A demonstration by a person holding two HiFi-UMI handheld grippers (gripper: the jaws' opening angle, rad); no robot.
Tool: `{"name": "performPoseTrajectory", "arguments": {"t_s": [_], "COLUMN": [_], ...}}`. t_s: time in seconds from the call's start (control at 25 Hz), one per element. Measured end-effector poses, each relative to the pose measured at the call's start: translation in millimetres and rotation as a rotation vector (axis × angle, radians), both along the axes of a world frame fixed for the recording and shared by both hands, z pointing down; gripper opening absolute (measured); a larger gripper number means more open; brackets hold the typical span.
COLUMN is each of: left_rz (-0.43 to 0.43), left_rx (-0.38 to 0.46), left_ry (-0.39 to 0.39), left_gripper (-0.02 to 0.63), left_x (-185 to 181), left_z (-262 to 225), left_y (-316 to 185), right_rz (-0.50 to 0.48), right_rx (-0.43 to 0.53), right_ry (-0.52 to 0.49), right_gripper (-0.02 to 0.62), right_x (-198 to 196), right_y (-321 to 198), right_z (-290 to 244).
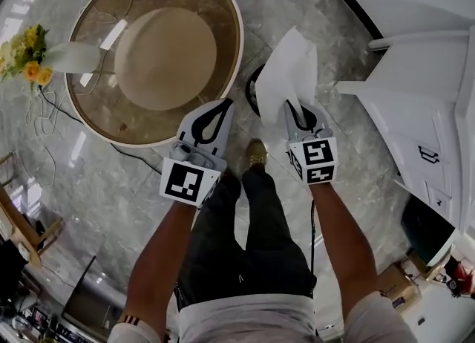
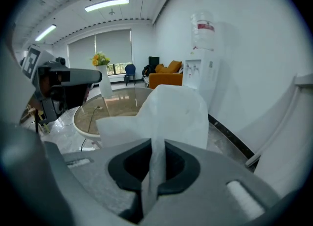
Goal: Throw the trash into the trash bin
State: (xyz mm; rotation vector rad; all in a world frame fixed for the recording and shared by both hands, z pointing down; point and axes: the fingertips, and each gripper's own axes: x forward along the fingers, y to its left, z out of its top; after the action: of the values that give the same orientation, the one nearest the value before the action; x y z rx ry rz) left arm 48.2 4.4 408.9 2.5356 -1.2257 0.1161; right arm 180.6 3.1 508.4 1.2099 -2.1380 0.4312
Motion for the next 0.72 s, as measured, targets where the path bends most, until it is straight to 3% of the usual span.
{"name": "performPoseTrajectory", "arguments": {"t_s": [0.56,0.72], "left_rz": [0.029,0.081], "left_rx": [-0.055,-0.064], "left_ry": [-0.045,-0.063], "left_gripper": [0.0,0.0], "left_x": [80,105], "left_z": [57,91], "left_y": [-33,-41], "right_rz": [-0.116,-0.136], "right_rx": [-0.17,-0.197], "right_ry": [0.053,0.059], "right_gripper": [0.012,0.012], "right_x": [48,53], "right_y": [-9,-15], "right_z": [103,133]}}
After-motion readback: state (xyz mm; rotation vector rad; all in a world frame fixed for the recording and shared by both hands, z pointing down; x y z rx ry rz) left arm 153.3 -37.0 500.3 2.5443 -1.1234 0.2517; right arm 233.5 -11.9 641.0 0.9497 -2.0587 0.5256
